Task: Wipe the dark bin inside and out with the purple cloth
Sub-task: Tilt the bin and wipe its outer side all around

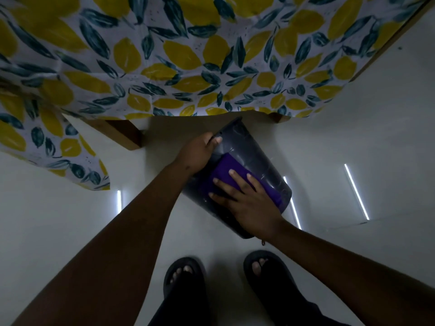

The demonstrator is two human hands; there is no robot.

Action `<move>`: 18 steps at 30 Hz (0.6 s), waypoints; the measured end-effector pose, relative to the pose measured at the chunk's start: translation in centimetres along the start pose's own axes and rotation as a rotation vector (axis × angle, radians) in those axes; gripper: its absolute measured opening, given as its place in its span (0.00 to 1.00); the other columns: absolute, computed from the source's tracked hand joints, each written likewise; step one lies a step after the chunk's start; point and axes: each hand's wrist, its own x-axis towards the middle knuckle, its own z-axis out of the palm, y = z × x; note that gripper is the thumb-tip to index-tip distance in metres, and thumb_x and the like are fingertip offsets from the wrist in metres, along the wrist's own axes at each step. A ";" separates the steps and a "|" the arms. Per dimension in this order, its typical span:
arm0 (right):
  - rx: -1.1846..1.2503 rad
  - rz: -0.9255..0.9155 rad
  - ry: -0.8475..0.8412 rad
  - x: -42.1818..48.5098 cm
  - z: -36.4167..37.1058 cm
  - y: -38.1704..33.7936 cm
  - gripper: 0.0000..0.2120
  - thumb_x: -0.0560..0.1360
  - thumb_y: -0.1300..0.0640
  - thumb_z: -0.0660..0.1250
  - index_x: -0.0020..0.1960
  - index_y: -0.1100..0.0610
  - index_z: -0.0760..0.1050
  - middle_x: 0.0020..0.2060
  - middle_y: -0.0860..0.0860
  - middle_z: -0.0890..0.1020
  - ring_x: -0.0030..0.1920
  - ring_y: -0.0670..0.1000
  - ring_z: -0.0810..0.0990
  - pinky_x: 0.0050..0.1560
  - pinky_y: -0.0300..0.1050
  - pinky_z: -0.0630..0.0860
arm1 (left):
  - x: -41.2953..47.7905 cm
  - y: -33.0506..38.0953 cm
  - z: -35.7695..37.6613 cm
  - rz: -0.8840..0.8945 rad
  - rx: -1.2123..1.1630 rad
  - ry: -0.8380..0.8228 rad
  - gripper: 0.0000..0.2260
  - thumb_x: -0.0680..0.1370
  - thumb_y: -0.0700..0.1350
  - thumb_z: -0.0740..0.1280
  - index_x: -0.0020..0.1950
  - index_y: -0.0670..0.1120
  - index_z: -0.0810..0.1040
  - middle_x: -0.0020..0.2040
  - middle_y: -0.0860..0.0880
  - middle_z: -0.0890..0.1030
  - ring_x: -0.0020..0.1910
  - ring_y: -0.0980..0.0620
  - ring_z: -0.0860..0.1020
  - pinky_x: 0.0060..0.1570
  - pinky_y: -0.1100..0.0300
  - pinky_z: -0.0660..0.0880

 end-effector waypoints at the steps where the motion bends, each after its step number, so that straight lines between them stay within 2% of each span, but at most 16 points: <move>1: 0.004 0.034 0.010 -0.4 0.3 -0.1 0.28 0.76 0.49 0.54 0.76 0.42 0.55 0.78 0.46 0.52 0.77 0.57 0.49 0.73 0.58 0.48 | 0.0 -0.1 0.0 0.001 -0.006 -0.005 0.12 0.82 0.51 0.57 0.46 0.44 0.71 0.48 0.41 0.78 0.47 0.46 0.76 0.44 0.57 0.65; 3: 0.031 0.119 0.057 -1.6 0.9 -0.3 0.29 0.76 0.50 0.59 0.76 0.42 0.56 0.78 0.46 0.54 0.78 0.57 0.48 0.73 0.59 0.52 | -0.2 0.1 -0.3 0.014 -0.026 0.001 0.12 0.82 0.51 0.58 0.46 0.43 0.72 0.46 0.43 0.77 0.45 0.49 0.74 0.44 0.58 0.65; 5: 0.045 0.162 0.091 -2.6 1.3 -0.3 0.29 0.76 0.51 0.60 0.76 0.43 0.57 0.78 0.47 0.55 0.77 0.57 0.50 0.73 0.59 0.54 | -0.6 0.0 -0.3 0.032 -0.075 0.008 0.16 0.81 0.52 0.59 0.48 0.38 0.74 0.44 0.40 0.79 0.43 0.46 0.75 0.44 0.54 0.69; 7: 0.071 0.191 0.090 -2.7 0.9 -0.1 0.30 0.75 0.52 0.57 0.76 0.43 0.55 0.78 0.48 0.54 0.77 0.58 0.51 0.72 0.60 0.56 | -1.1 -0.8 -0.7 0.002 -0.128 0.005 0.18 0.79 0.54 0.62 0.49 0.38 0.76 0.46 0.39 0.81 0.46 0.44 0.78 0.47 0.50 0.73; 10: 0.234 0.421 0.130 -1.8 0.2 1.9 0.28 0.79 0.51 0.52 0.77 0.41 0.49 0.78 0.47 0.53 0.77 0.55 0.49 0.72 0.61 0.58 | -2.6 -3.1 -1.2 -0.092 -0.104 -0.042 0.17 0.78 0.55 0.63 0.47 0.41 0.77 0.42 0.45 0.80 0.42 0.48 0.77 0.40 0.57 0.72; 13: 0.365 0.586 0.166 -1.1 -0.2 3.9 0.25 0.81 0.50 0.50 0.77 0.43 0.50 0.78 0.47 0.54 0.78 0.53 0.50 0.71 0.61 0.62 | -3.6 -2.9 -0.3 -0.064 -0.135 0.022 0.12 0.81 0.50 0.59 0.47 0.44 0.77 0.43 0.49 0.78 0.43 0.51 0.75 0.37 0.67 0.69; 15: 0.351 0.566 0.165 -1.6 0.1 3.4 0.25 0.81 0.51 0.50 0.77 0.43 0.49 0.78 0.47 0.53 0.78 0.54 0.49 0.71 0.61 0.62 | -3.1 -1.8 0.4 -0.059 -0.199 0.101 0.14 0.81 0.50 0.59 0.50 0.42 0.79 0.45 0.47 0.81 0.45 0.50 0.77 0.41 0.63 0.71; 16: 0.314 0.524 0.149 -2.2 0.3 2.6 0.26 0.81 0.51 0.50 0.77 0.44 0.48 0.78 0.48 0.53 0.78 0.55 0.48 0.71 0.62 0.62 | -2.7 -1.5 0.6 -0.052 -0.191 0.122 0.14 0.81 0.51 0.59 0.49 0.43 0.79 0.44 0.46 0.82 0.45 0.49 0.78 0.43 0.59 0.71; 18: 0.218 0.388 0.105 -3.4 0.8 1.1 0.29 0.79 0.51 0.52 0.78 0.44 0.47 0.78 0.50 0.52 0.77 0.59 0.47 0.71 0.65 0.61 | -1.8 -1.2 0.8 -0.037 -0.120 0.121 0.15 0.80 0.53 0.60 0.39 0.47 0.77 0.36 0.48 0.79 0.39 0.49 0.77 0.41 0.57 0.70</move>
